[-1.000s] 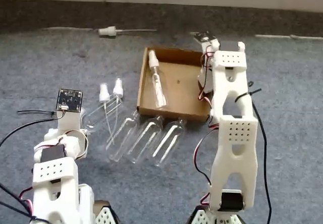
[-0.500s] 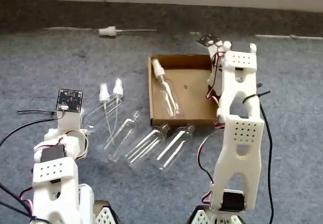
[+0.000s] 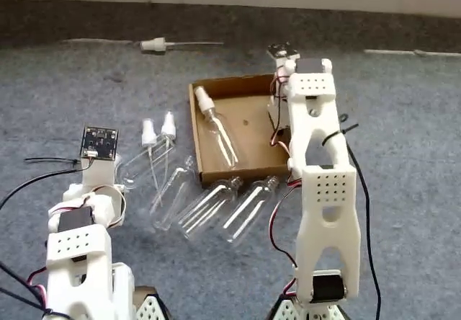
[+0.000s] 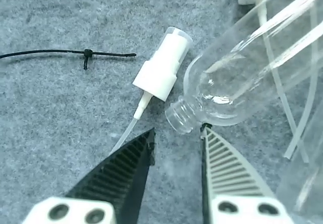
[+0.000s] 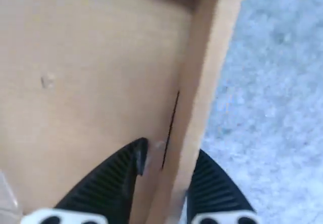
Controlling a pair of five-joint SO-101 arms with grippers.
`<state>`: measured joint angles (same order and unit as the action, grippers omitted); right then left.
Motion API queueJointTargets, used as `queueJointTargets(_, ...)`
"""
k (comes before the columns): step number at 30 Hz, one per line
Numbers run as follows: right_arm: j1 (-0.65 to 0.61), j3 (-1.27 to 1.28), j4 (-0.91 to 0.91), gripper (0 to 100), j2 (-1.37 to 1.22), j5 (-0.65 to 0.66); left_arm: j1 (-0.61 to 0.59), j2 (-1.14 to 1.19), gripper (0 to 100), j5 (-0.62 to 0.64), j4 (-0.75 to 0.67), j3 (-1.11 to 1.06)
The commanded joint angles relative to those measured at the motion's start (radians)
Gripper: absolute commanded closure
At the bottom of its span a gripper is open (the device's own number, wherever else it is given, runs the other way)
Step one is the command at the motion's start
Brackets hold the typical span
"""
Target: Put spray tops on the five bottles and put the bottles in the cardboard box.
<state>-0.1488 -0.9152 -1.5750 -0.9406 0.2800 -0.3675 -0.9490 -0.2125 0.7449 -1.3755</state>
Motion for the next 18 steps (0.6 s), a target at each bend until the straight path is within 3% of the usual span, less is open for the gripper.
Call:
queueJointTargets(1, -0.065, -0.016, 0.021, 92.4, 0.028, -0.118, 0.015, -0.012, 85, -0.006, -0.011, 0.01)
queueJointTargets(13, -0.077, -0.016, 0.134, 92.4, 0.031, -0.479, 0.015, -0.013, 85, -0.006, -0.011, 0.01)
queueJointTargets(18, -0.053, -0.048, 0.124, 89.5, 0.031, -0.52, 0.015, -0.013, 85, -0.006, -0.011, 0.008)
